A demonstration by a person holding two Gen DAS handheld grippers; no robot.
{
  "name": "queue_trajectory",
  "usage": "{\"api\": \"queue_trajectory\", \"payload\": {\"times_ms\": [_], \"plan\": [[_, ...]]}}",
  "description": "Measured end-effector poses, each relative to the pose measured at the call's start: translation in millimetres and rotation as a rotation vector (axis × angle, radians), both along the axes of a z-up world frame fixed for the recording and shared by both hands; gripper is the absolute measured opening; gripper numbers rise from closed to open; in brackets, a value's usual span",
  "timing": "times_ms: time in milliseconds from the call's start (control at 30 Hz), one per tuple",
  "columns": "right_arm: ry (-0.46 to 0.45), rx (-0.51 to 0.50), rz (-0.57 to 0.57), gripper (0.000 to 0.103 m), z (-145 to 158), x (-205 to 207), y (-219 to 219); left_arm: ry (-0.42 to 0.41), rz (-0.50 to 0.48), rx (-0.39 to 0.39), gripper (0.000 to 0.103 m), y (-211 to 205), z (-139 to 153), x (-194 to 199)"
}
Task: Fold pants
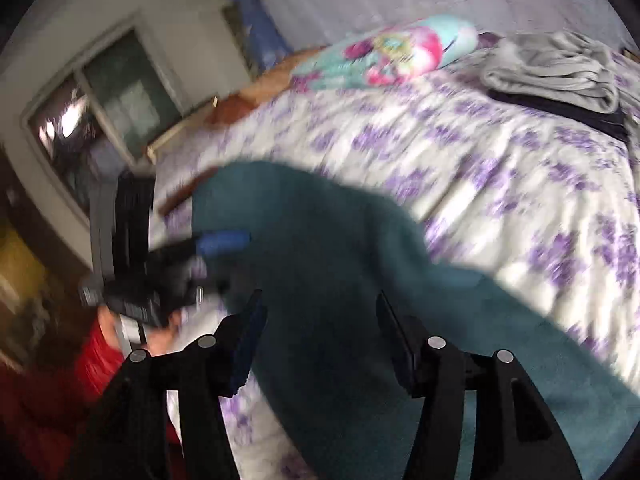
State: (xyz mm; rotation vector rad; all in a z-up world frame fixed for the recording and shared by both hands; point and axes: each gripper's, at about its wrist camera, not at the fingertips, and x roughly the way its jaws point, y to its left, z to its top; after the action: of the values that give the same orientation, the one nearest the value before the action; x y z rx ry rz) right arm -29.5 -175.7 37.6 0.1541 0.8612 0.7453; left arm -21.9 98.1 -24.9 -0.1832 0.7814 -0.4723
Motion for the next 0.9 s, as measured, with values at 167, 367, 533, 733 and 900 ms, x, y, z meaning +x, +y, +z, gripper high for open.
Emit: {"api": "queue_trajectory", "payload": {"times_ms": [167,367,533,733,900], "plan": [[0.137,0.009,-0.107,0.049,-24,49,-14,-0.003,-0.002,-0.009,0.098,1,0,0],[-0.004,-0.126,0.067,0.046,-27,-8,25,-0.001,-0.006,-0.016,0.098,1,0,0],[-0.046,-0.155,0.064,0.05,-26,-19,28,0.084,0.022,-0.019,0.098,-5,9,11],[-0.128,-0.212,0.13,0.066,-22,-42,36,0.113,0.003,-0.07,0.098,-24,30,35],[-0.117,-0.195,0.218,0.072,-20,-52,36,0.211,-0.016,0.055,0.098,-62,6,58]]}}
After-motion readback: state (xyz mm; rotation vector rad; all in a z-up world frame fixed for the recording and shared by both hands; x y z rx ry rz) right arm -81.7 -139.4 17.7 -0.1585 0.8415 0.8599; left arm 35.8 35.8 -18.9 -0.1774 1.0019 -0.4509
